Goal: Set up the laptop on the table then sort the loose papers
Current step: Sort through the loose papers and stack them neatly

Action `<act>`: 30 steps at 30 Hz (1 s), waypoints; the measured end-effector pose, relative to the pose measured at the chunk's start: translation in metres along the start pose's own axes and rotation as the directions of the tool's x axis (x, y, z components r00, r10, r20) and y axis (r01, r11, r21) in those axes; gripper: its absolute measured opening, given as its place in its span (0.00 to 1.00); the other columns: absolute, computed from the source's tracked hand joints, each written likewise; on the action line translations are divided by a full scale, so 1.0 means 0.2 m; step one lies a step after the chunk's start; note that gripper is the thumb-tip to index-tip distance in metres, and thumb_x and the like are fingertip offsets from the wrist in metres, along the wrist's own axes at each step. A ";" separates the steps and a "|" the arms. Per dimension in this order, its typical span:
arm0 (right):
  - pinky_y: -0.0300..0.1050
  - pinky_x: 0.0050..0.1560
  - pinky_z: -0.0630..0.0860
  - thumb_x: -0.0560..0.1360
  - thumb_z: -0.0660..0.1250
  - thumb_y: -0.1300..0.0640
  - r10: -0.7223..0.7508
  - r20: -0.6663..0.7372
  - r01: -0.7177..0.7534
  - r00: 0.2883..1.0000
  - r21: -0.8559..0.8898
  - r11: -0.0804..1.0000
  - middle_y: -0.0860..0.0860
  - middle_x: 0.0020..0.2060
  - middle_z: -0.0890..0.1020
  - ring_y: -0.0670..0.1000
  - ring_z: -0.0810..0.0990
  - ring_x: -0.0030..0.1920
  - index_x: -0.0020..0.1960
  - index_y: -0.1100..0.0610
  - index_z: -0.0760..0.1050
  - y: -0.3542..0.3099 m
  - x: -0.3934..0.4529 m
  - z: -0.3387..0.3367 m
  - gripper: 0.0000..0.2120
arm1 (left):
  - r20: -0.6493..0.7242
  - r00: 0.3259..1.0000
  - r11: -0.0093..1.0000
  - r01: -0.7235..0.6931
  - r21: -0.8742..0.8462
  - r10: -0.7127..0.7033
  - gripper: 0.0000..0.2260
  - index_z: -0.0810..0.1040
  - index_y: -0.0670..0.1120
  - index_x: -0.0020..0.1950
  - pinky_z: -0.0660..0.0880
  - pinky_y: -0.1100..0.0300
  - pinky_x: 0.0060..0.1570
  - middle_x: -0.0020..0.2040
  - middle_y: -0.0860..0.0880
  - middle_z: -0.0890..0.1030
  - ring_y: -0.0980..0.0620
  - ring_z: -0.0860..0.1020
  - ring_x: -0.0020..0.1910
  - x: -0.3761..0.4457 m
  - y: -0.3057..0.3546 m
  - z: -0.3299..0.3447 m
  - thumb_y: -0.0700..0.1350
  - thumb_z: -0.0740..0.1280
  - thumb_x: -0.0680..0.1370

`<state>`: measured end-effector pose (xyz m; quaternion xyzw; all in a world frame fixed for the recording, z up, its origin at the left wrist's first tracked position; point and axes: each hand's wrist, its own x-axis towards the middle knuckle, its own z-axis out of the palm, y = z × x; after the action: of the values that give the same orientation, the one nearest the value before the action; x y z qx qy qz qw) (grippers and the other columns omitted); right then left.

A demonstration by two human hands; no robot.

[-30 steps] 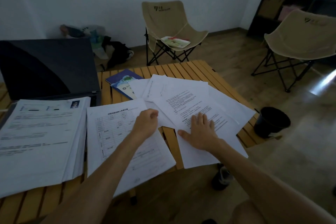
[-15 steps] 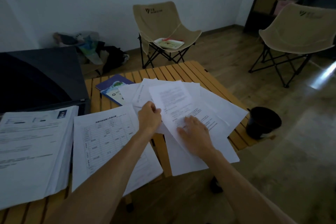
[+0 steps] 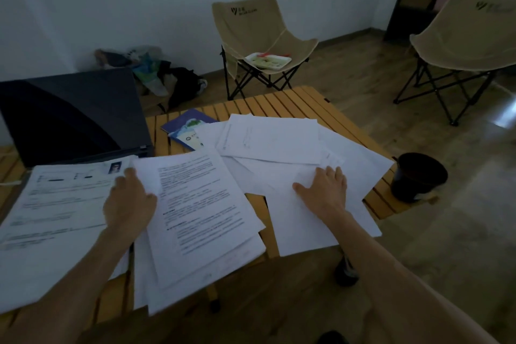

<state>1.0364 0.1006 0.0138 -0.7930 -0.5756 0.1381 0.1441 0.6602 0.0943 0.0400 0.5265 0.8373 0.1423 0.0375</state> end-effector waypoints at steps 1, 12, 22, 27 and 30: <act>0.55 0.79 0.46 0.79 0.62 0.40 0.000 -0.008 0.000 1.000 0.003 1.000 0.60 0.78 0.58 0.60 0.50 0.80 0.78 0.60 0.59 -0.01 -0.01 0.00 0.36 | -0.044 0.998 0.994 -0.032 0.107 0.036 0.28 0.64 0.40 0.70 0.73 0.44 0.54 0.63 0.34 0.72 0.35 0.74 0.57 0.00 0.04 0.00 0.43 0.70 0.73; 0.52 0.80 0.43 0.83 0.52 0.42 -0.188 0.114 0.194 0.976 -0.048 0.980 0.55 0.81 0.51 0.55 0.45 0.81 0.80 0.55 0.53 -0.14 -0.05 0.11 0.30 | 0.282 0.928 0.970 -0.231 -0.075 0.243 0.29 0.65 0.40 0.71 0.69 0.47 0.65 0.68 0.37 0.69 0.38 0.70 0.66 0.24 0.91 0.25 0.59 0.62 0.79; 0.55 0.78 0.50 0.82 0.55 0.44 -0.164 0.052 0.167 0.985 -0.060 0.984 0.57 0.78 0.58 0.59 0.52 0.79 0.76 0.56 0.61 -0.20 -0.01 0.10 0.27 | 0.288 0.942 0.979 -0.129 -0.160 0.171 0.24 0.73 0.43 0.60 0.71 0.47 0.60 0.59 0.41 0.77 0.38 0.75 0.59 0.49 1.00 0.33 0.56 0.73 0.72; 0.52 0.77 0.53 0.81 0.56 0.45 -0.164 -0.004 0.164 0.987 0.003 0.987 0.54 0.76 0.63 0.56 0.57 0.77 0.73 0.56 0.65 -0.17 0.00 0.11 0.24 | 0.163 0.927 0.764 -0.169 -0.622 0.338 0.08 0.75 0.41 0.53 0.77 0.53 0.43 0.50 0.43 0.77 0.42 0.78 0.50 0.45 1.08 0.26 0.43 0.68 0.78; 0.48 0.75 0.58 0.82 0.58 0.45 -0.117 -0.084 0.131 0.990 0.181 0.975 0.52 0.72 0.69 0.53 0.64 0.73 0.73 0.56 0.66 -0.14 0.02 0.09 0.23 | 0.085 0.937 0.539 -0.120 -0.834 0.340 0.09 0.75 0.39 0.59 0.80 0.62 0.35 0.57 0.43 0.78 0.46 0.79 0.50 0.42 1.08 0.12 0.39 0.65 0.80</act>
<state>1.0059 0.1146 0.0089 -0.7430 -0.6031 0.1531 0.2465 0.8163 0.2617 0.0834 0.5680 0.5880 0.4524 0.3562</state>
